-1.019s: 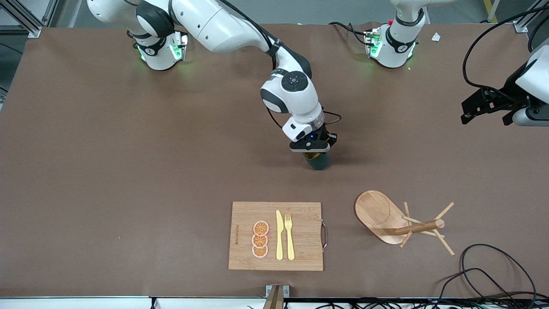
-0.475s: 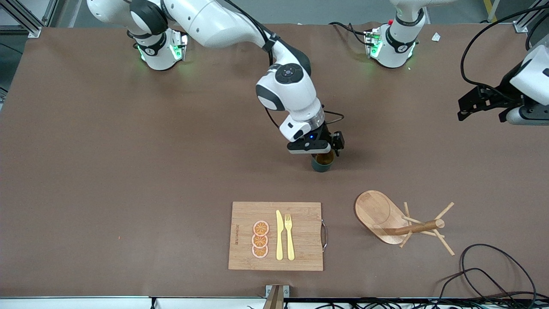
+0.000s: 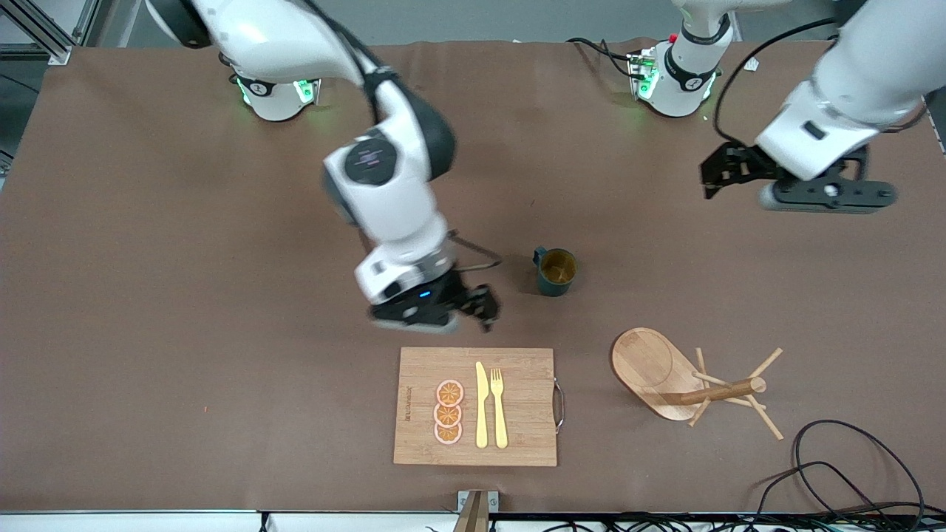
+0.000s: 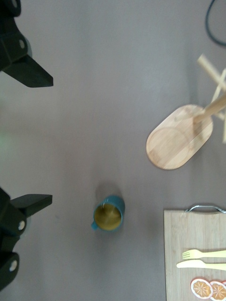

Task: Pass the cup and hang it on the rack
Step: 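Set down the mug and open the right gripper while the left gripper approaches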

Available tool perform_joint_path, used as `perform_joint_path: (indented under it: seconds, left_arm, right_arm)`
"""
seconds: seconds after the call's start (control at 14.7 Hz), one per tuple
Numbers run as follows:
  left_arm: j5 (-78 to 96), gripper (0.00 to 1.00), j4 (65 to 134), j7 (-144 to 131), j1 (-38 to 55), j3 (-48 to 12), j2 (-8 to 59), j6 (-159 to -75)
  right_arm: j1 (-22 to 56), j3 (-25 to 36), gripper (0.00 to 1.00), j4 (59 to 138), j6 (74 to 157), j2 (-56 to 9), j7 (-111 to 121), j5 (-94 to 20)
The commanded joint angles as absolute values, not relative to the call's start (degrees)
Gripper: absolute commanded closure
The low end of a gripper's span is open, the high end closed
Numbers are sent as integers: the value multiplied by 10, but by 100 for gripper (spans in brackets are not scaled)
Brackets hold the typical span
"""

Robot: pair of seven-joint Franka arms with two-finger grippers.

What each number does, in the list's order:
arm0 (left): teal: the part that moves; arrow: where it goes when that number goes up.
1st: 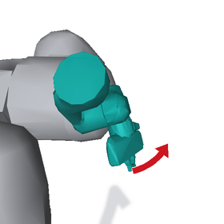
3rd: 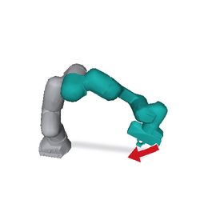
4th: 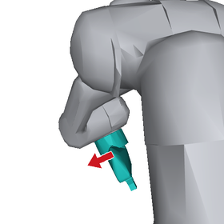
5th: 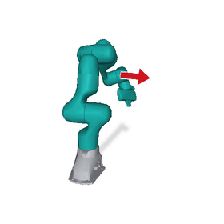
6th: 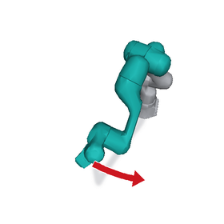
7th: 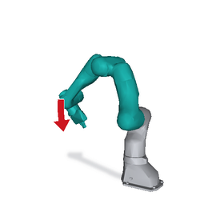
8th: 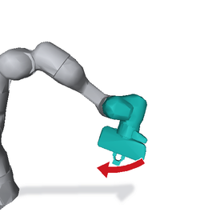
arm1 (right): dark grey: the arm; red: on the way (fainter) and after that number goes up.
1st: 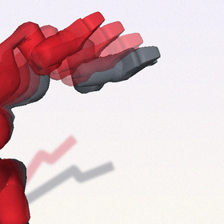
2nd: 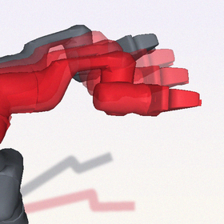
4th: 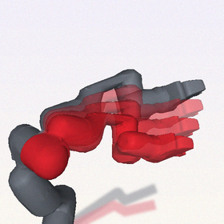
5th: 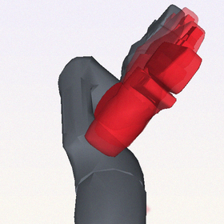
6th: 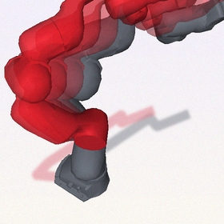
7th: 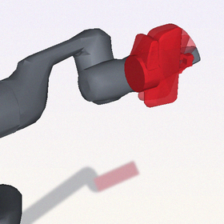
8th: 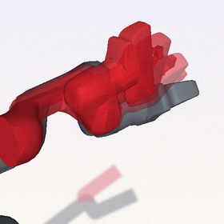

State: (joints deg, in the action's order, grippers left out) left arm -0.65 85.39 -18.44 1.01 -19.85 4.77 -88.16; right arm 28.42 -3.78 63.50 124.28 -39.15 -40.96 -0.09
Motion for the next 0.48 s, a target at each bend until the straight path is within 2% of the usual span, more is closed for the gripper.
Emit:
perform_joint_path:
  seconds: [0.0,0.41]
  left_arm:
    - [-9,0,841,-262,54,-202,77,-881]
    - [-133,0,841,-382,183,-202,146,-944]
  right_arm:
    - [163,-98,0,664,1191,-349,-251,-36]
    - [4,-94,0,665,1065,-302,-19,-37]
